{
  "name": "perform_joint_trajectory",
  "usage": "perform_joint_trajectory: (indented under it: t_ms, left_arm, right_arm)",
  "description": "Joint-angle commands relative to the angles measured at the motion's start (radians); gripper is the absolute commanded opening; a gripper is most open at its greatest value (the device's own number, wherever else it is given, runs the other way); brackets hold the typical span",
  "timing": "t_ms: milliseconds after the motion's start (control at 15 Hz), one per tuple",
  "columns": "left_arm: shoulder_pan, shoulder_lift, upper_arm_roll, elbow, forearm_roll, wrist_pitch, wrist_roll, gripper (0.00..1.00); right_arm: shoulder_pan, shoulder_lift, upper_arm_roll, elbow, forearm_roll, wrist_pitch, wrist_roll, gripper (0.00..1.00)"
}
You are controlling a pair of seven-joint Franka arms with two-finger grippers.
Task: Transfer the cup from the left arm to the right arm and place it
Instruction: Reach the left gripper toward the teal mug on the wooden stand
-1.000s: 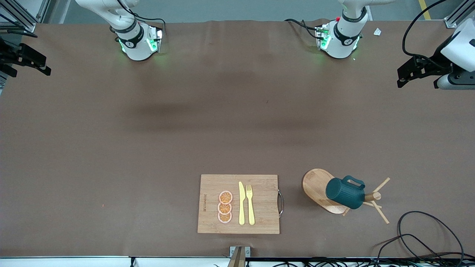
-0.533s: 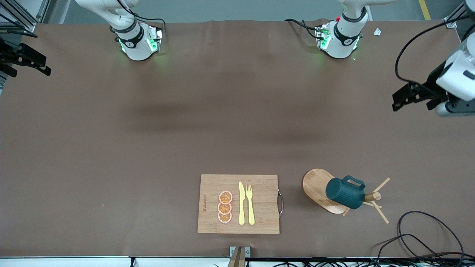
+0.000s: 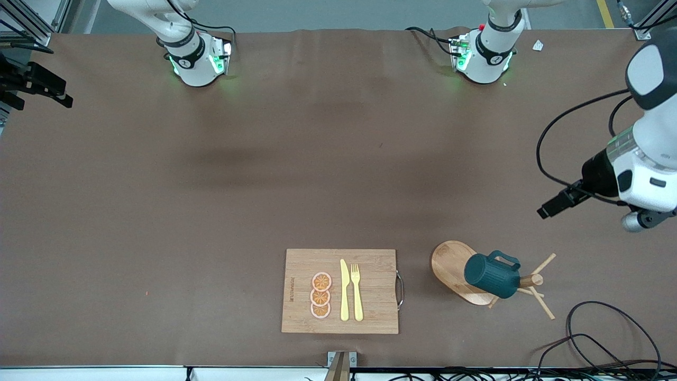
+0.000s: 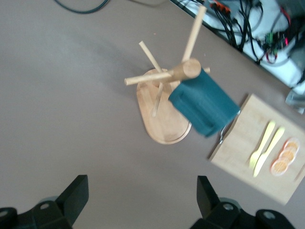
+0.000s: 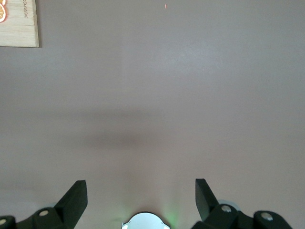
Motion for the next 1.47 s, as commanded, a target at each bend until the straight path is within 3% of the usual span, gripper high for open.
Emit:
perform_joint_trajectory:
  t_ms: [0, 400, 600, 867, 1400]
  left_arm:
    - [0.004, 0.033, -0.003, 0.009, -0.027, 0.073, -0.173, 1.00]
    - [0.001, -0.014, -0.006, -0.175, -0.052, 0.317, -0.437, 1.00]
    - [0.004, -0.010, -0.008, -0.215, -0.188, 0.446, -0.484, 1.00]
    - [-0.020, 0.025, -0.037, -0.278, -0.225, 0.589, -0.596, 1.00]
    - [-0.036, 0.082, -0.069, -0.278, -0.222, 0.584, -0.623, 1.00]
  right_arm:
    - [-0.016, -0.029, 0.015, -0.030, -0.013, 0.006, -0.007, 1.00]
    - [-0.016, -0.032, 0.015, -0.030, -0.015, -0.002, -0.007, 1.00]
    - [-0.014, -0.030, 0.015, -0.030, -0.013, -0.001, -0.007, 1.00]
    - [-0.014, -0.032, 0.015, -0.030, -0.015, -0.001, -0.007, 1.00]
    - [-0.014, -0.030, 0.015, -0.030, -0.015, 0.001, -0.007, 1.00]
